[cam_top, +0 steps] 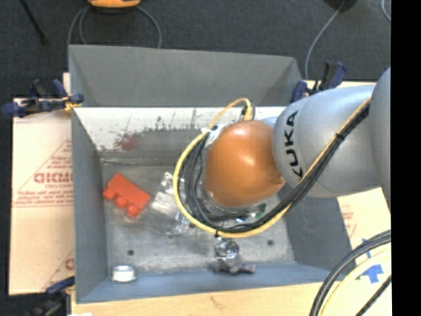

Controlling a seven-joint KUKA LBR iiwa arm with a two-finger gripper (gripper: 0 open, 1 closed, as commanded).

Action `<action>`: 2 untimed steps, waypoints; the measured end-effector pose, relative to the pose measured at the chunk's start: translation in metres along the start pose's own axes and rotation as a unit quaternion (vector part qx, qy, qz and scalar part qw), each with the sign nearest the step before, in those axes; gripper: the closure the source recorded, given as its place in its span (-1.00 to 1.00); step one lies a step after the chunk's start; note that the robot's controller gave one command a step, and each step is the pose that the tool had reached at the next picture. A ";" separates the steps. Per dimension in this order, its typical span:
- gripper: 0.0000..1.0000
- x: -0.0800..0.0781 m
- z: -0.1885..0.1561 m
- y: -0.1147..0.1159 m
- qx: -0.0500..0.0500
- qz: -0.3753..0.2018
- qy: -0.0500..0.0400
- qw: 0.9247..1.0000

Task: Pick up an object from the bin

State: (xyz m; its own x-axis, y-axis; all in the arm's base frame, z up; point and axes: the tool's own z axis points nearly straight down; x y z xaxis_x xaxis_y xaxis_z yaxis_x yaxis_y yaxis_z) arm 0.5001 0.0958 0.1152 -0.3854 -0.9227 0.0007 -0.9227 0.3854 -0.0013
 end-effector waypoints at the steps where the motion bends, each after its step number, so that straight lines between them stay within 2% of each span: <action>1: 1.00 -0.003 0.002 0.001 0.000 -0.002 -0.001 1.000; 2: -1.00 -0.003 0.002 0.001 0.000 -0.003 0.000 1.000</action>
Offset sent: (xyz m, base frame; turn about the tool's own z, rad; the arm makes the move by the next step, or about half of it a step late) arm 0.0000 0.0000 0.0000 0.0000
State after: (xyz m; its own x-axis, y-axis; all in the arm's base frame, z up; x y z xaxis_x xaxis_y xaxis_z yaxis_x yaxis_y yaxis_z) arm 0.5008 0.0989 0.1134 -0.3802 -0.9249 -0.0002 -0.9249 0.3802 -0.0013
